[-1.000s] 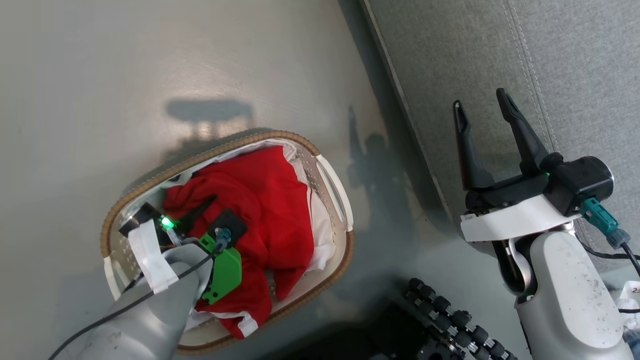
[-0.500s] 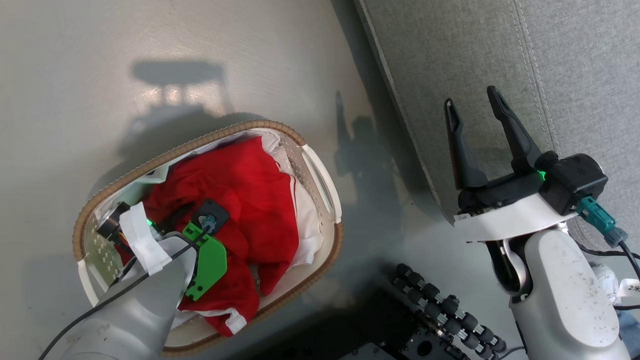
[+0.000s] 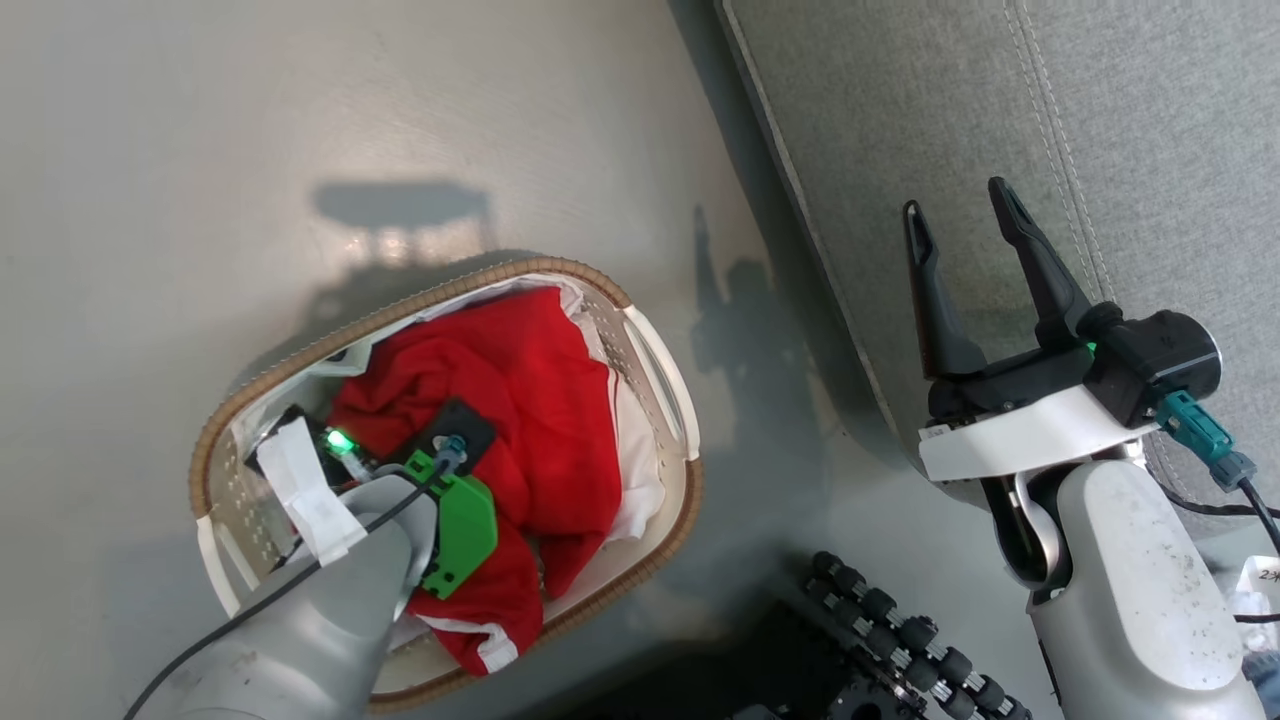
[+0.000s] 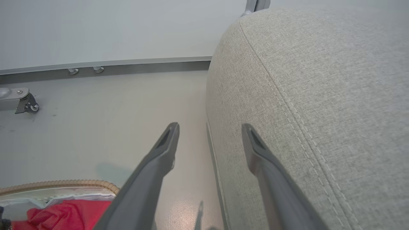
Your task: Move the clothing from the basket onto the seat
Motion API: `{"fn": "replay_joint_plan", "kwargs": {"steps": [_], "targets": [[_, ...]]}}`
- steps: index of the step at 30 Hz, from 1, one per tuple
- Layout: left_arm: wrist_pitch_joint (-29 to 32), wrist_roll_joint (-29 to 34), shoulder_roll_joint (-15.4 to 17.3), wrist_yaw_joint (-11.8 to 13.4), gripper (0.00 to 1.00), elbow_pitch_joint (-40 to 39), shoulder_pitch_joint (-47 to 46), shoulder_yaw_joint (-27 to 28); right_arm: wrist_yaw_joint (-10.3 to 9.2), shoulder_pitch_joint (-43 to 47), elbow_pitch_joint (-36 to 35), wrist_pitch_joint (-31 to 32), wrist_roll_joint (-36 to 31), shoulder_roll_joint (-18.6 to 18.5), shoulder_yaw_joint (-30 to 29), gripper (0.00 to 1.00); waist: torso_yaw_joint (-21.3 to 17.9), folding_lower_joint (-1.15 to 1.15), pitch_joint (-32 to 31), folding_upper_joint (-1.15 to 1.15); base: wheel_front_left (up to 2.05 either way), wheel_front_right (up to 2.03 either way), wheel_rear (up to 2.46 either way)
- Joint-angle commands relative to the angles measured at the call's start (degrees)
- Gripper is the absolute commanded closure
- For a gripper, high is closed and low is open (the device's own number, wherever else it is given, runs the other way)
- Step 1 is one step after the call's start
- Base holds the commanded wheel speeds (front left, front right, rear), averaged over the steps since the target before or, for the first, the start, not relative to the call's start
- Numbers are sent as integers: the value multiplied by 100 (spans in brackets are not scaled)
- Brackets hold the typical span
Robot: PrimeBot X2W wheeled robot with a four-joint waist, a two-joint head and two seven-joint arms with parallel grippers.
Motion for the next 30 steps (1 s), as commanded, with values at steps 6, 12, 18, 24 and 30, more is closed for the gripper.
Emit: {"fn": "replay_joint_plan", "kwargs": {"steps": [6, 12, 18, 24, 30], "targets": [[-218, -180, -122, -108, 100, -423, 262, 14, -6, 104, 113, -28, -199, -16, -126, 0, 352, 0, -618, 0, 0, 0, 0], [-248, -294, -67, -146, 100, -1223, 602, 63, -6, 271, 205, -28, -434, -18, -271, 0, 617, 0, -1153, 0, 0, 0, 0], [-250, -369, 100, -154, 100, -2191, 1082, 168, -6, 499, 318, -28, -662, -18, -400, 0, 906, 0, -1735, 0, 0, 0, 0], [-246, -435, 288, -162, 100, -3066, 1476, 310, -6, 731, 408, -28, -830, -19, -487, 0, 1150, 0, -2287, 0, 0, 0, 0], [-247, -475, 462, -156, 100, -3778, 1663, 513, -6, 965, 504, -28, -963, -19, -555, 0, 1322, 0, -2796, 0, 0, 0, 0]]}}
